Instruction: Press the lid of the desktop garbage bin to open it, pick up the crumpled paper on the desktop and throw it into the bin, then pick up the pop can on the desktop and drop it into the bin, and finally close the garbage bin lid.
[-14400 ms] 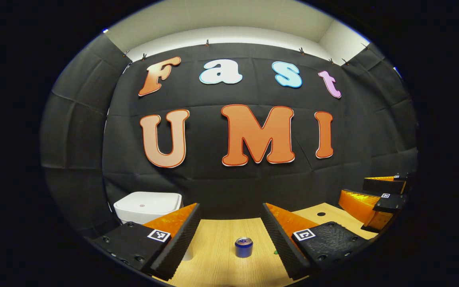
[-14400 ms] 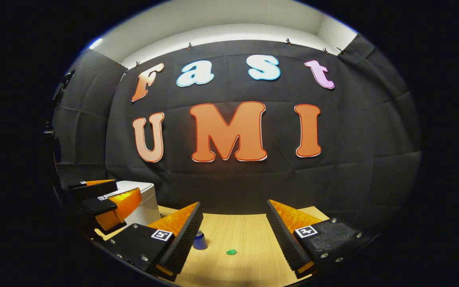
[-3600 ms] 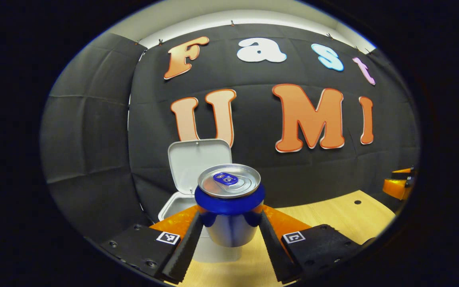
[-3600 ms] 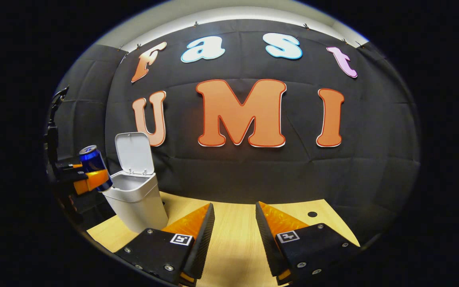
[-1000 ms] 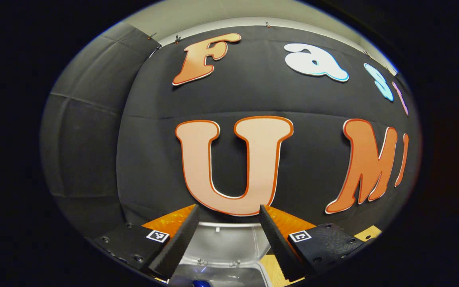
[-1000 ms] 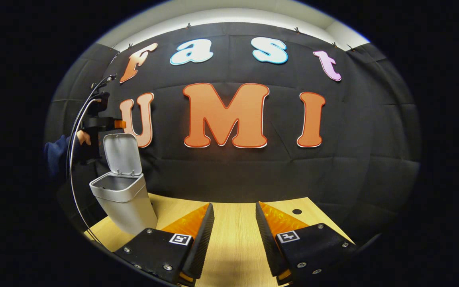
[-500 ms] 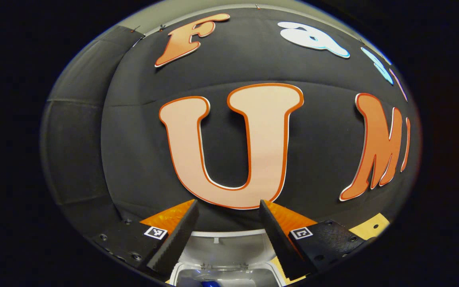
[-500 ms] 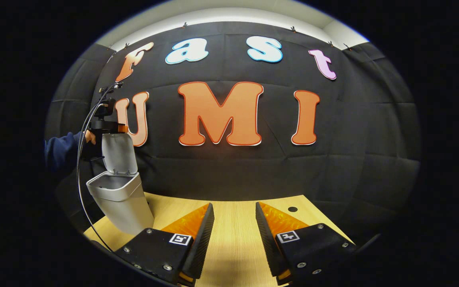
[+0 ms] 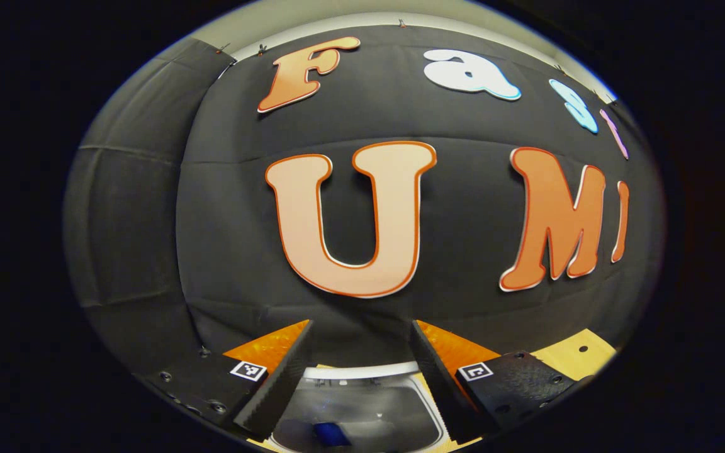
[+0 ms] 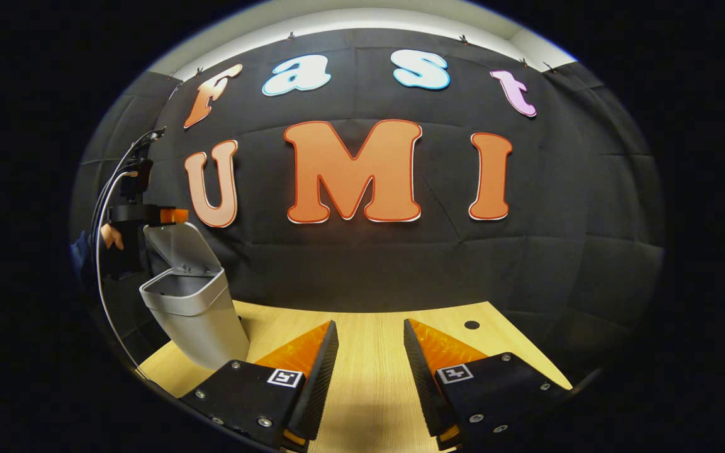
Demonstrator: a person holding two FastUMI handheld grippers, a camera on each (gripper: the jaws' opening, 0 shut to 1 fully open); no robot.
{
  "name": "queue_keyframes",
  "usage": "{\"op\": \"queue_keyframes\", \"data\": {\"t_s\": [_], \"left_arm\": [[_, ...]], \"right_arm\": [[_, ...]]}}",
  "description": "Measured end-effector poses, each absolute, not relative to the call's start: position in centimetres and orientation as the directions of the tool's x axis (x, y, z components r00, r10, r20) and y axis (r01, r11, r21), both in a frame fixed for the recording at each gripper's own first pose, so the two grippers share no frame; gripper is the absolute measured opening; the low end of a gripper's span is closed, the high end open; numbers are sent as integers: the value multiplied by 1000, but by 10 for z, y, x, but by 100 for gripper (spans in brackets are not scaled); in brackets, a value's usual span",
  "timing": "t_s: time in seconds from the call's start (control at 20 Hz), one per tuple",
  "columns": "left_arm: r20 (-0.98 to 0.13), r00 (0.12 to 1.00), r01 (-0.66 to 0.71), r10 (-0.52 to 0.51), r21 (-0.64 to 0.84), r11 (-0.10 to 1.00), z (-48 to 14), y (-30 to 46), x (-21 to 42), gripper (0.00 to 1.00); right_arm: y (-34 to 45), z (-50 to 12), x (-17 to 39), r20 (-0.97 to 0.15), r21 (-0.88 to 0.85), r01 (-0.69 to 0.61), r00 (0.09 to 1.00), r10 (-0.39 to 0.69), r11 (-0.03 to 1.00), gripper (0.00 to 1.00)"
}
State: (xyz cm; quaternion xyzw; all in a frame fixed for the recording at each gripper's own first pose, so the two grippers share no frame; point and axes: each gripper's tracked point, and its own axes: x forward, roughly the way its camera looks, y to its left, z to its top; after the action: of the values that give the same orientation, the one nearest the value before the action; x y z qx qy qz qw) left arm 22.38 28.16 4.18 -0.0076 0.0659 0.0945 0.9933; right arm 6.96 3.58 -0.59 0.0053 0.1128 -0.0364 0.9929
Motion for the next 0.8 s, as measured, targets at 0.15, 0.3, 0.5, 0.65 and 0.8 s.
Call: {"op": "queue_keyframes", "data": {"t_s": [0.15,0.3,0.5,0.65,0.8], "left_arm": [[-113,975,-193,192,4,981,23,277,197,95],[-142,974,-177,177,17,984,-9,268,177,97],[-231,956,-194,181,-31,981,-56,263,157,97],[-297,937,-207,184,-49,977,-89,260,147,97],[-300,935,-204,188,-22,979,-89,259,143,100]], "right_arm": [[40,-4,73,-218,-4,62,974,-61,998,62],[37,-2,74,-211,-9,62,975,-62,998,63],[33,-6,73,-223,-7,68,973,-68,998,62],[30,-5,72,-220,-15,72,973,-73,997,63],[26,-6,71,-224,-21,79,971,-81,997,63]]}}
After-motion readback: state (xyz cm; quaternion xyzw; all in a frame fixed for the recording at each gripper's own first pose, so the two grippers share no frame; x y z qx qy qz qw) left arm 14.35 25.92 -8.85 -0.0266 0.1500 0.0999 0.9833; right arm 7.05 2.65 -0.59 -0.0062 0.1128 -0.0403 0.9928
